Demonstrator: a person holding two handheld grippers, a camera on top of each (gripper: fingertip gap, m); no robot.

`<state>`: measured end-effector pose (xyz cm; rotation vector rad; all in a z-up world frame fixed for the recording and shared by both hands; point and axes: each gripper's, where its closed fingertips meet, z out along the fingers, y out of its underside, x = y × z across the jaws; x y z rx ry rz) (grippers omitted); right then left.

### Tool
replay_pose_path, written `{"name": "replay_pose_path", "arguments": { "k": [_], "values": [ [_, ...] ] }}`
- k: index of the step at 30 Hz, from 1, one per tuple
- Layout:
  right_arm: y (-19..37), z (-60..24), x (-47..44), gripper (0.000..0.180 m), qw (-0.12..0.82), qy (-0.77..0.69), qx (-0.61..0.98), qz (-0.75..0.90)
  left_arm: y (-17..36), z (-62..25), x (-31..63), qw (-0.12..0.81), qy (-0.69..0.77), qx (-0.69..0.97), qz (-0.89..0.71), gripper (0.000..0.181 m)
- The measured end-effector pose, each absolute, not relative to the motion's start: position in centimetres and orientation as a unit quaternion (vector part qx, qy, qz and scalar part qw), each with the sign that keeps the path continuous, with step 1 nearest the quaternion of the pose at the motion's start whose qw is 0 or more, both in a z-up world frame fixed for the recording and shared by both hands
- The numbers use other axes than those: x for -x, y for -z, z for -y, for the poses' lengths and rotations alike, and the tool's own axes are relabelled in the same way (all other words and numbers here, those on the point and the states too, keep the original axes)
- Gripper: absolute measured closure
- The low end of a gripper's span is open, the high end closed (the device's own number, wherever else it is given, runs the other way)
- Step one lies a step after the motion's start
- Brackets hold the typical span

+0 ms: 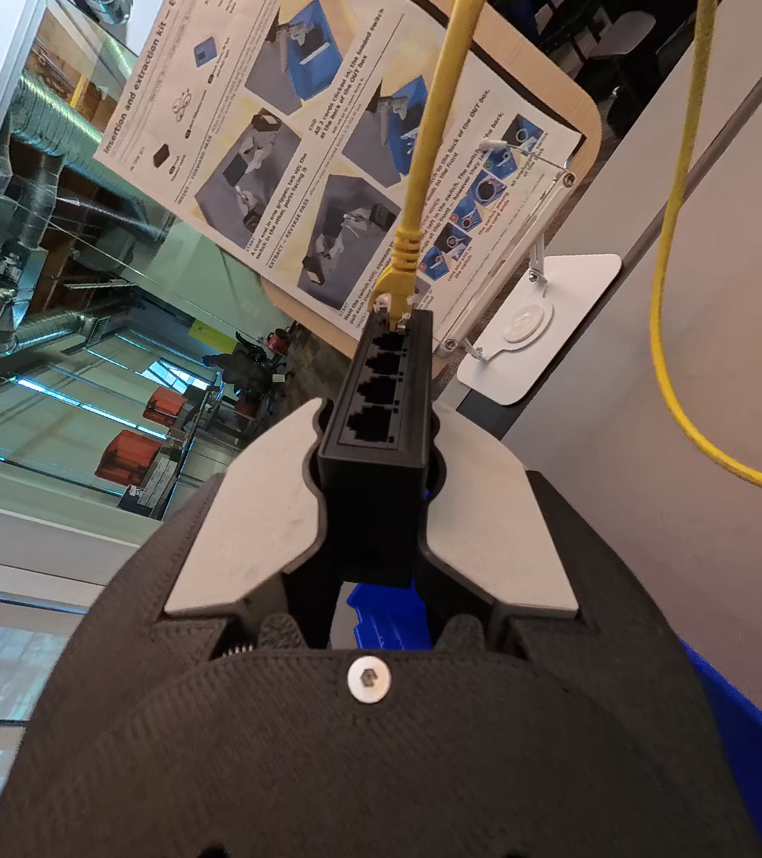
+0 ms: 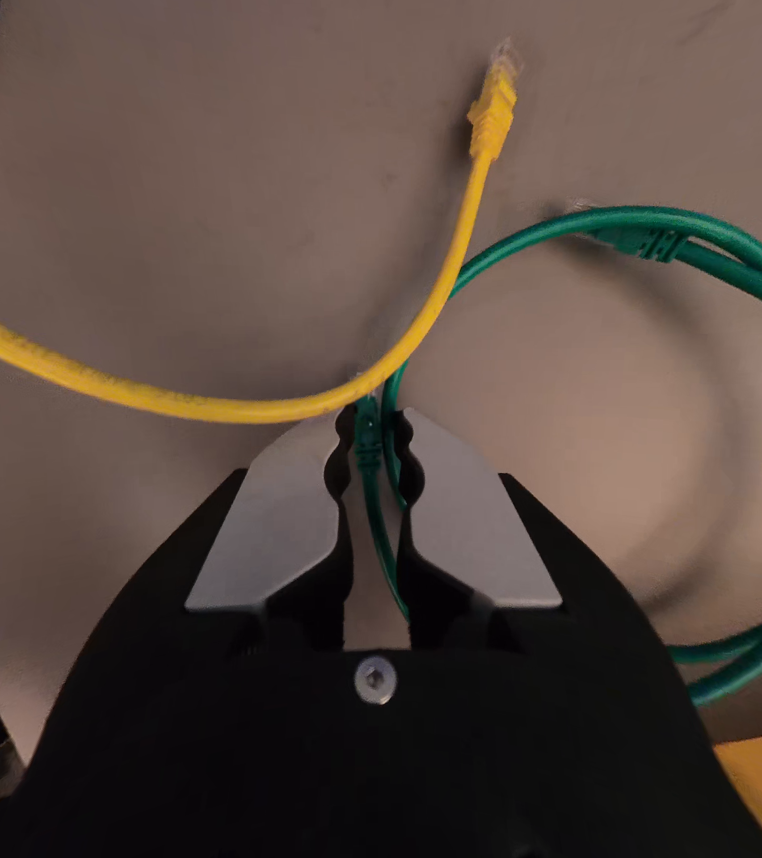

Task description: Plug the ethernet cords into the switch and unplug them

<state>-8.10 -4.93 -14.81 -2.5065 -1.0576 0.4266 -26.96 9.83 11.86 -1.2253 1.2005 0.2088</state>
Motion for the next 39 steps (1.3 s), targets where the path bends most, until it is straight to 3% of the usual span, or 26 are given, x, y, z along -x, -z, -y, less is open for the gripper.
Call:
{"name": "replay_pose_path", "arguments": {
  "k": [1, 11, 16, 20, 26, 29, 34, 39],
  "values": [
    [14.3, 5.0, 8.0, 0.163, 0.2, -0.153, 0.893, 0.374, -12.0, -9.9, 27.2, 0.651, -0.092, 0.541, -0.524, 0.144],
    [1.8, 5.0, 4.9, 0.163, 0.317, -0.104, 0.871, 0.362, -13.3, -10.1, 29.2, 0.667, -0.088, 0.551, -0.493, 0.144],
    [-2.9, 7.0, -3.1, 0.163, 0.347, -0.003, 0.879, 0.326, -12.8, -9.8, 28.0, 0.661, -0.091, 0.544, -0.508, 0.144],
    [0.6, 10.4, -8.5, 0.162, 0.312, 0.01, 0.909, 0.278, -12.4, -9.1, 26.5, 0.655, -0.095, 0.533, -0.527, 0.144],
    [11.3, 13.4, -13.2, 0.162, 0.227, 0.024, 0.943, 0.244, -11.8, -8.1, 24.6, 0.649, -0.09, 0.519, -0.549, 0.144],
    [12.8, 13.2, -13.0, 0.161, 0.241, -0.004, 0.942, 0.232, -11.7, -7.6, 24.0, 0.651, -0.081, 0.512, -0.555, 0.144],
    [7.3, 13.2, -13.3, 0.147, 0.323, 0.019, 0.912, 0.251, -11.8, -6.8, 23.0, 0.659, -0.062, 0.491, -0.566, 0.144],
    [-3.6, 11.7, -10.7, 0.142, 0.492, 0.136, 0.807, 0.296, -11.8, -4.7, 20.9, 0.68, -0.053, 0.421, -0.597, 0.144]
  ]
}}
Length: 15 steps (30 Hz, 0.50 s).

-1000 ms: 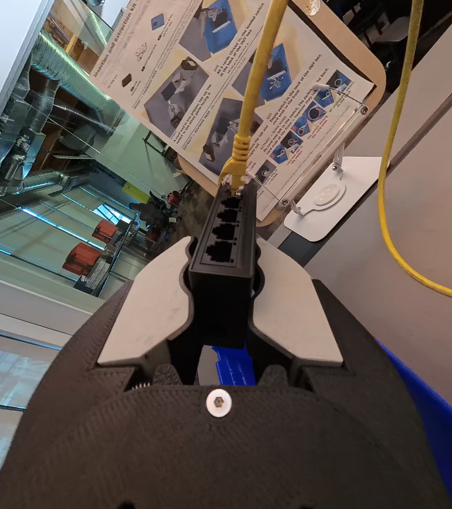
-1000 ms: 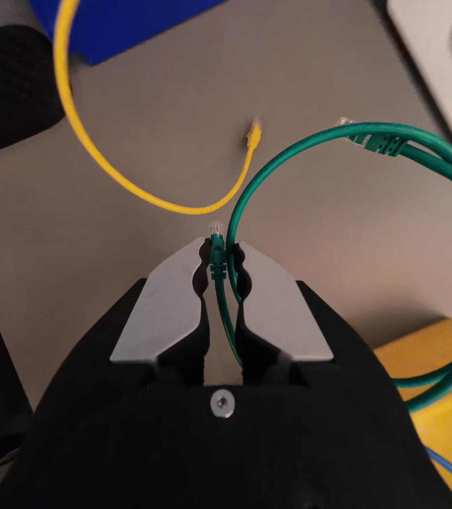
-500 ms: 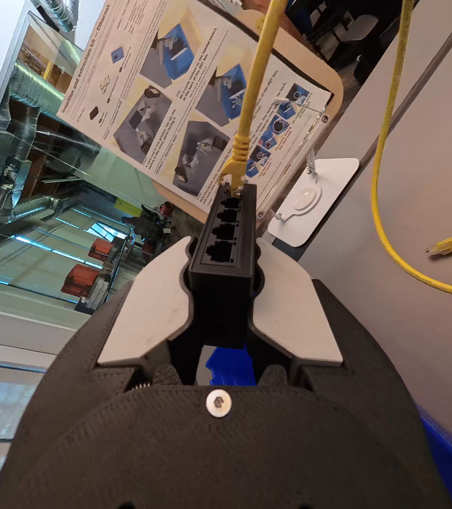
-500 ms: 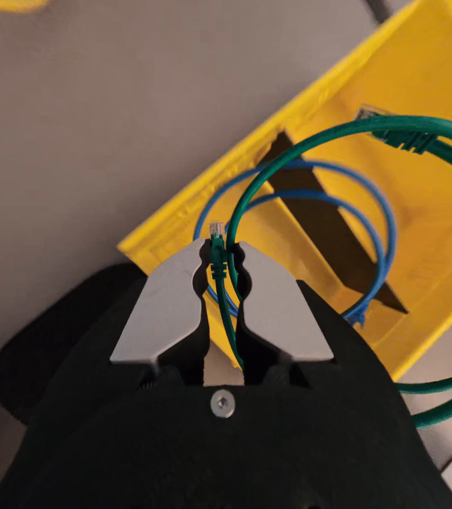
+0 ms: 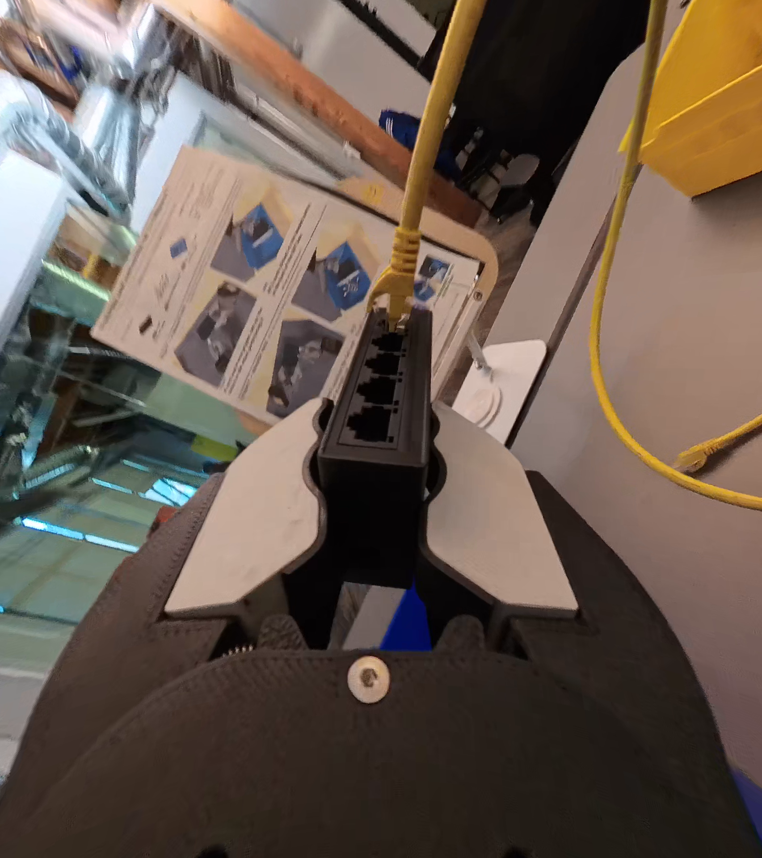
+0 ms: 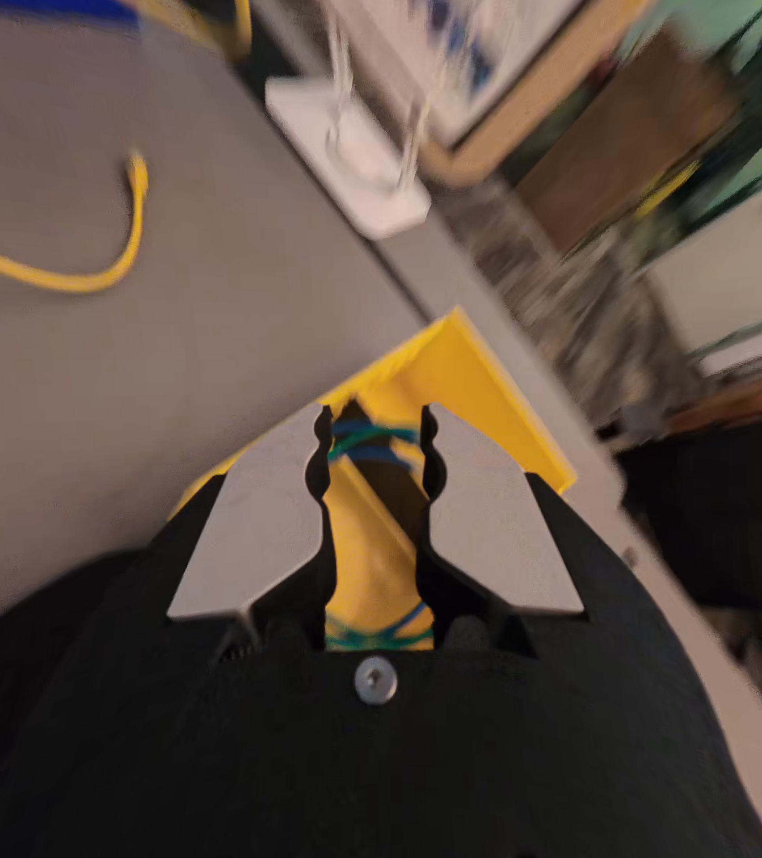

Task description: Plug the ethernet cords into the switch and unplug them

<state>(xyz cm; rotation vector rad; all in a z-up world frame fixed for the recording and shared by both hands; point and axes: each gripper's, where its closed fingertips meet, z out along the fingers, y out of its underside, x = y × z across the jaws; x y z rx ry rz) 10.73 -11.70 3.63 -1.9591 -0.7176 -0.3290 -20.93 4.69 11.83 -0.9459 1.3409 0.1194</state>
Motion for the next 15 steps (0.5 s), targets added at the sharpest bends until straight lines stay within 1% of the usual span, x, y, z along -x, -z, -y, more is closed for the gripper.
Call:
{"name": "replay_pose_path", "arguments": {
  "k": [2, 3, 5, 7, 9, 10, 12, 15],
  "values": [
    [-8.5, 11.3, -5.6, 0.129, 0.565, 0.152, 0.734, 0.345, -11.9, -3.2, 19.7, 0.691, -0.046, 0.386, -0.61, 0.144],
    [-10.5, 11.3, -2.7, 0.125, 0.593, 0.165, 0.694, 0.373, -11.8, -2.3, 19.0, 0.695, -0.041, 0.369, -0.616, 0.144],
    [-13.3, 11.4, 3.5, 0.126, 0.622, 0.191, 0.62, 0.44, -11.5, -0.8, 17.9, 0.696, -0.038, 0.339, -0.632, 0.144],
    [-14.8, 11.2, 8.5, 0.129, 0.628, 0.226, 0.553, 0.499, -11.2, 0.5, 17.0, 0.695, -0.04, 0.312, -0.646, 0.144],
    [-15.2, 10.7, 12.1, 0.137, 0.624, 0.227, 0.514, 0.542, -10.9, 1.2, 16.5, 0.689, -0.043, 0.307, -0.655, 0.144],
    [-15.1, 10.2, 13.2, 0.138, 0.616, 0.221, 0.513, 0.556, -10.7, 1.4, 16.4, 0.686, -0.049, 0.306, -0.658, 0.144],
    [-14.3, 8.9, 14.5, 0.138, 0.587, 0.233, 0.516, 0.579, -10.6, 1.5, 16.2, 0.684, -0.066, 0.304, -0.66, 0.144],
    [-13.1, 7.1, 15.0, 0.147, 0.546, 0.286, 0.511, 0.599, -10.5, 2.0, 15.9, 0.68, -0.068, 0.306, -0.663, 0.144]
  ]
}}
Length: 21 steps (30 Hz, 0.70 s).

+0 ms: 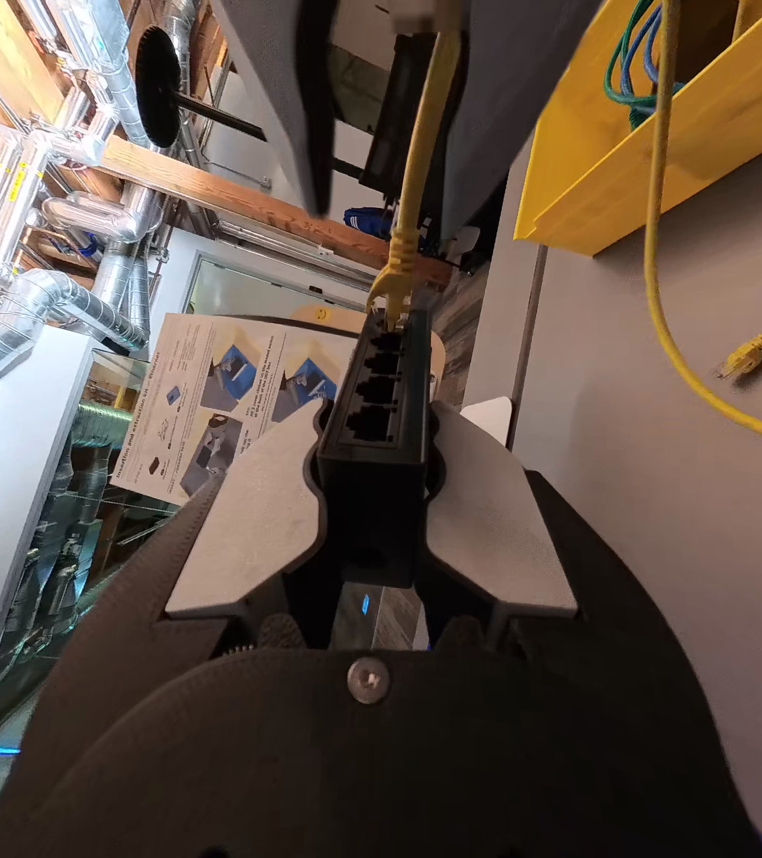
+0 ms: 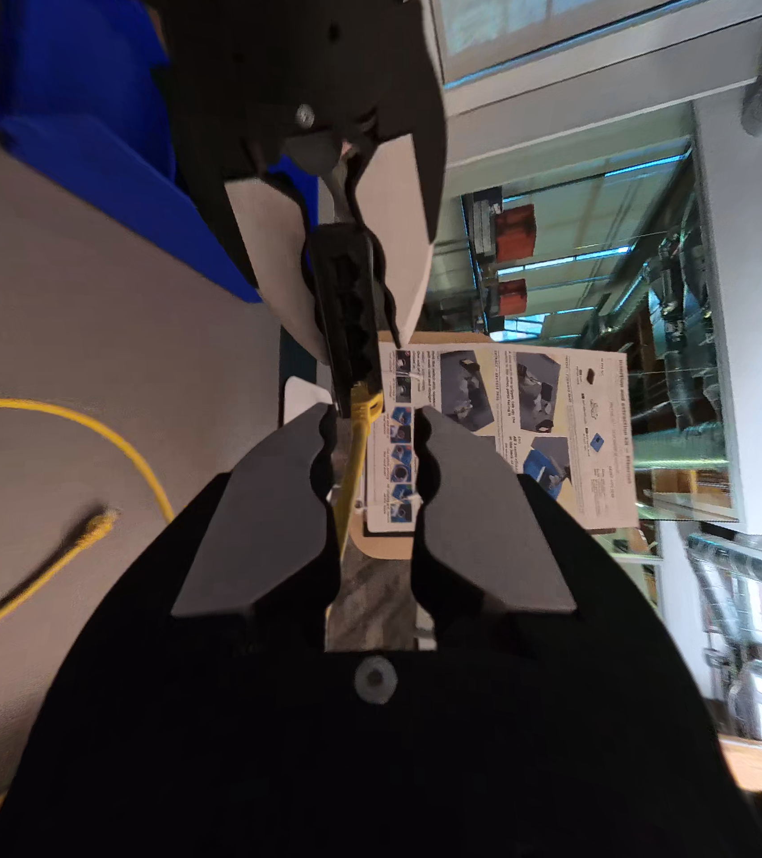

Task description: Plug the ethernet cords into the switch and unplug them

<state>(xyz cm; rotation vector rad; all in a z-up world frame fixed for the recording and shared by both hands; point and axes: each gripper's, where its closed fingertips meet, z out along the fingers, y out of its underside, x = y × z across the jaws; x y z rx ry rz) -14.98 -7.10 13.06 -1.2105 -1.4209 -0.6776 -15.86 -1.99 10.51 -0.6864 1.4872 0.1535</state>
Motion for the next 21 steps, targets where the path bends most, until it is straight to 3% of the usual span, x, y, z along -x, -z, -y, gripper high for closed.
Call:
{"name": "replay_pose_path", "arguments": {
  "k": [5, 21],
  "values": [
    [-12.4, 5.7, 15.0, 0.16, 0.533, 0.312, 0.509, 0.6, -10.8, 2.8, 15.7, 0.683, -0.068, 0.298, -0.663, 0.145],
    [-11.3, 6.7, 14.6, 0.165, 0.501, 0.314, 0.478, 0.65, -10.5, 3.9, 15.1, 0.679, -0.072, 0.273, -0.678, 0.144]
  ]
}}
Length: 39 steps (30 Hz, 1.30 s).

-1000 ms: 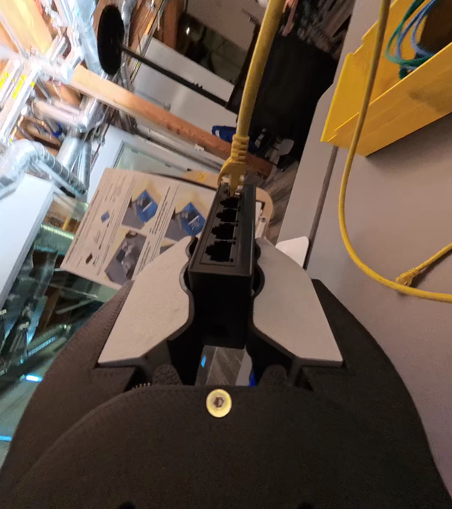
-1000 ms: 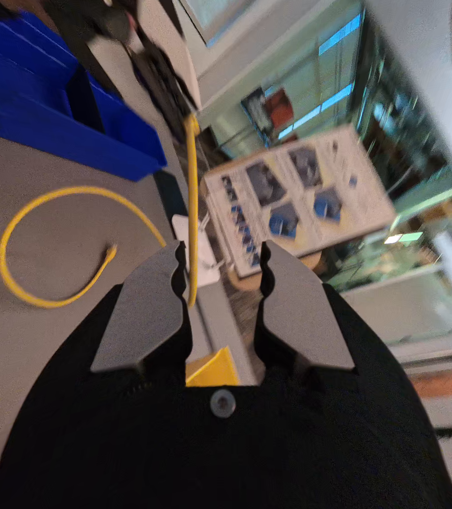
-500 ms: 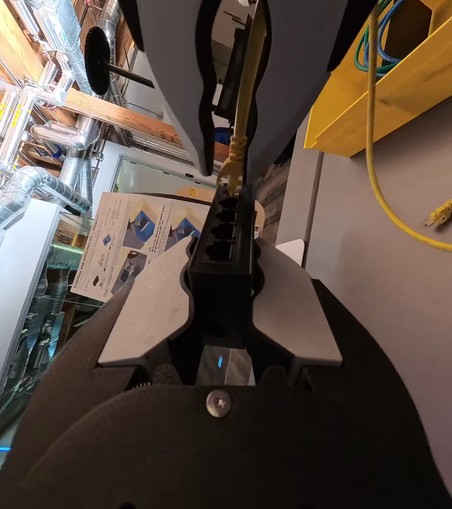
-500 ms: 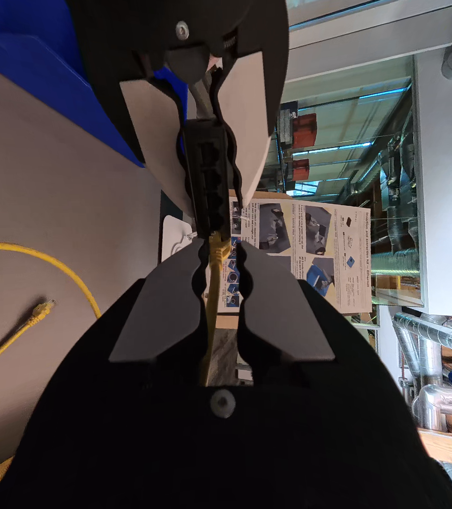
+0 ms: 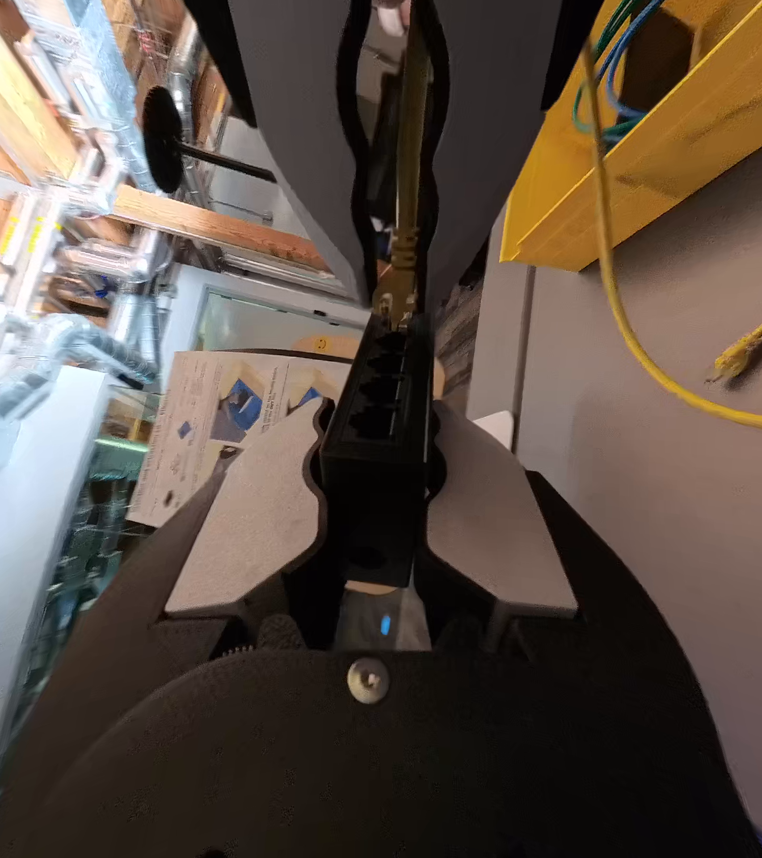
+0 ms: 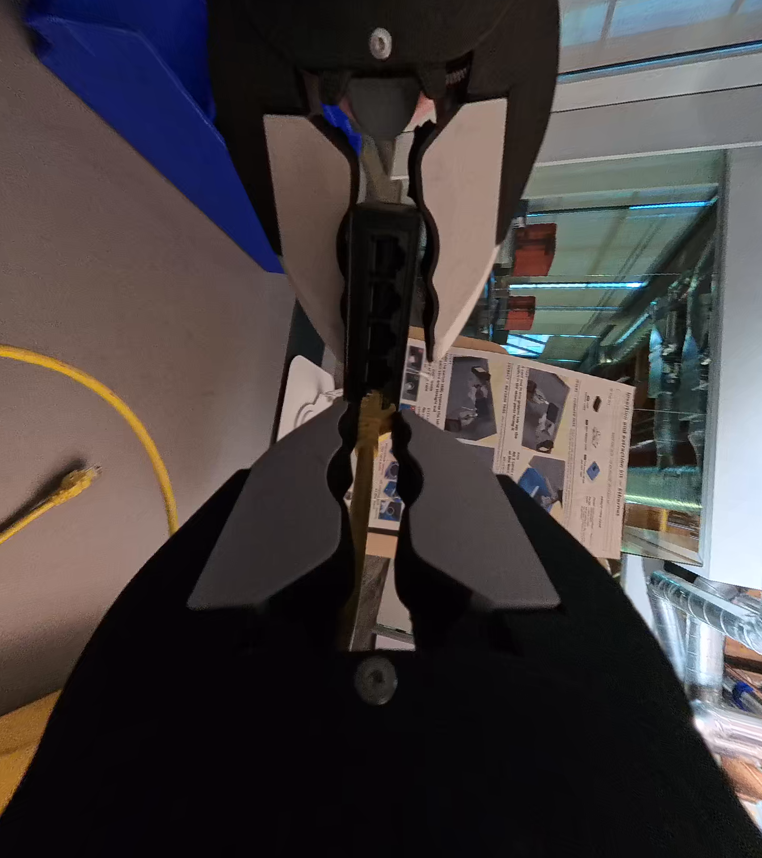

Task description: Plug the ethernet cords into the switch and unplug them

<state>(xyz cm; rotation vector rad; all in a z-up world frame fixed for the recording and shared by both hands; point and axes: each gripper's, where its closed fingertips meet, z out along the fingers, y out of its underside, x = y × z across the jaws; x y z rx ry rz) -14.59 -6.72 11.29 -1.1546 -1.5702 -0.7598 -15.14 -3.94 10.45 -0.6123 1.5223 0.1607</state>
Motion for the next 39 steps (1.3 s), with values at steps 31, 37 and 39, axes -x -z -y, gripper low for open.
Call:
{"name": "replay_pose_path", "arguments": {
  "k": [31, 37, 39],
  "values": [
    [-10.0, 8.1, 13.1, 0.162, 0.234, 0.222, 0.594, 0.737, -9.1, 4.4, 13.7, 0.642, 0.025, 0.309, -0.701, 0.144],
    [-9.5, 8.7, 12.5, 0.162, 0.237, 0.172, 0.616, 0.731, -8.4, 4.9, 13.0, 0.629, 0.044, 0.311, -0.711, 0.144],
    [-8.6, 10.1, 12.2, 0.163, 0.208, 0.144, 0.615, 0.747, -9.3, 1.3, 14.0, 0.663, -0.042, 0.357, -0.657, 0.149]
  ]
}}
